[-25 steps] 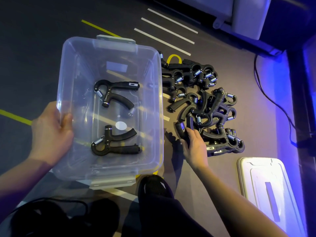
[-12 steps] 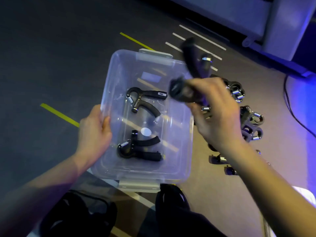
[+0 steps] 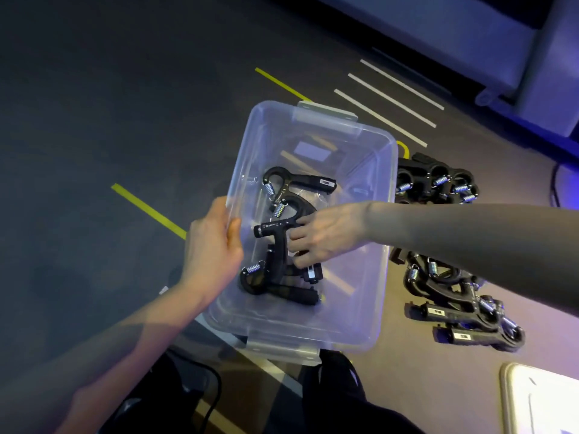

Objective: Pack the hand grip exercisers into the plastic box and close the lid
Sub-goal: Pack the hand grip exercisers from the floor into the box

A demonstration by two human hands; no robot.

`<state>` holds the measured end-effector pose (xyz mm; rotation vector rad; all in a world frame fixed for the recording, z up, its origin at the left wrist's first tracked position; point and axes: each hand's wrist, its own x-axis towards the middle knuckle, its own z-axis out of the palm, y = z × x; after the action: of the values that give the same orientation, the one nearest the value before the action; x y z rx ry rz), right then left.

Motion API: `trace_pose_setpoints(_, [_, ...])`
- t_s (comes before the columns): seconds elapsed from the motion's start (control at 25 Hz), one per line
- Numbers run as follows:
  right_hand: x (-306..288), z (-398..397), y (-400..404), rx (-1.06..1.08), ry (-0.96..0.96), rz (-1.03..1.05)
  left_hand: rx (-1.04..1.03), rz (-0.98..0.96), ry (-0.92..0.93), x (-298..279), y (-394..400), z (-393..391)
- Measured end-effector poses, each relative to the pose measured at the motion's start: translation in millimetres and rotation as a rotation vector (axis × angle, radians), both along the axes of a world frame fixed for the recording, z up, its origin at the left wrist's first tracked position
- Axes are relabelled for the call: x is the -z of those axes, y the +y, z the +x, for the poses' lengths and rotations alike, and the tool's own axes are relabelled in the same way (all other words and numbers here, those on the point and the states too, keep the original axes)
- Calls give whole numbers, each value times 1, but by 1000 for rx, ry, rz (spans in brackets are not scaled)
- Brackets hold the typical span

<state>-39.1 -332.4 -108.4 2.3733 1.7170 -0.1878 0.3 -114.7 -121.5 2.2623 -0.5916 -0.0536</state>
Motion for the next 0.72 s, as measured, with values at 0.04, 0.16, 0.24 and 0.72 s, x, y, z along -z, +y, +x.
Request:
trace_pose_setpoints(0.04, [6,8,3,-2,10,10,1,5,1,0,0,0])
trace_pose_setpoints(0.16, [26,20,8,62,1,-12,-4,-8,12,1,2,0])
trace_pose_setpoints(0.24, [39,22,7,172,41,-39,-10,-9,11,2,2,1])
trace_pose_setpoints(0.72, [51,-40,79,1832,479,452,7,3,-3,-2,2,0])
